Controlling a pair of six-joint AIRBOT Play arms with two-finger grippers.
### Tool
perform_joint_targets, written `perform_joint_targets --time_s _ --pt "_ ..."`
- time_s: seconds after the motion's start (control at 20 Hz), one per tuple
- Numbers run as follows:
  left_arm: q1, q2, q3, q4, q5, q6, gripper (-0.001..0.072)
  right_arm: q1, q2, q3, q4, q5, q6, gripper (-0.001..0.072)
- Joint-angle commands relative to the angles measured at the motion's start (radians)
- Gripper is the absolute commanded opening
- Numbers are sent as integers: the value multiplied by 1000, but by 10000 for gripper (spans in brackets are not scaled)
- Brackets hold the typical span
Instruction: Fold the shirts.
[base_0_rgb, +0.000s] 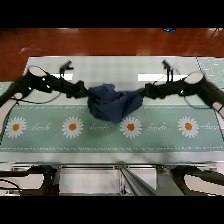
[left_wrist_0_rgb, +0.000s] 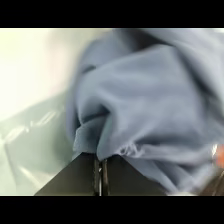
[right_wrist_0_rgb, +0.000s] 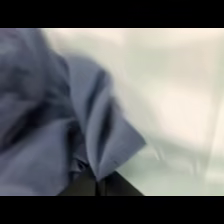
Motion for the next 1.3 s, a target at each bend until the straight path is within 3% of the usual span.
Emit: perform_joint_targets --time_s 0.0,0.25,0.35,0.7,1.0,1.25 --pt "92 75 194 -3 -50 -61 12 -29 18 387 -185 153 126 24" --pt "188 201 555 -2 -63 -107 12 -51 31 981 -385 366 192 24" --pt "227 266 667 -1 -59 -106 13 -52 101 1057 -416 365 193 24" --pt "375 571 739 185 -77 -103 12 -51 424 1053 -661 462 209 24" --pt "373 784 739 208 -293 -108 12 -51 660 853 -637 569 266 24" --pt "373 939 609 211 -306 -108 13 -51 808 669 -637 622 354 24"
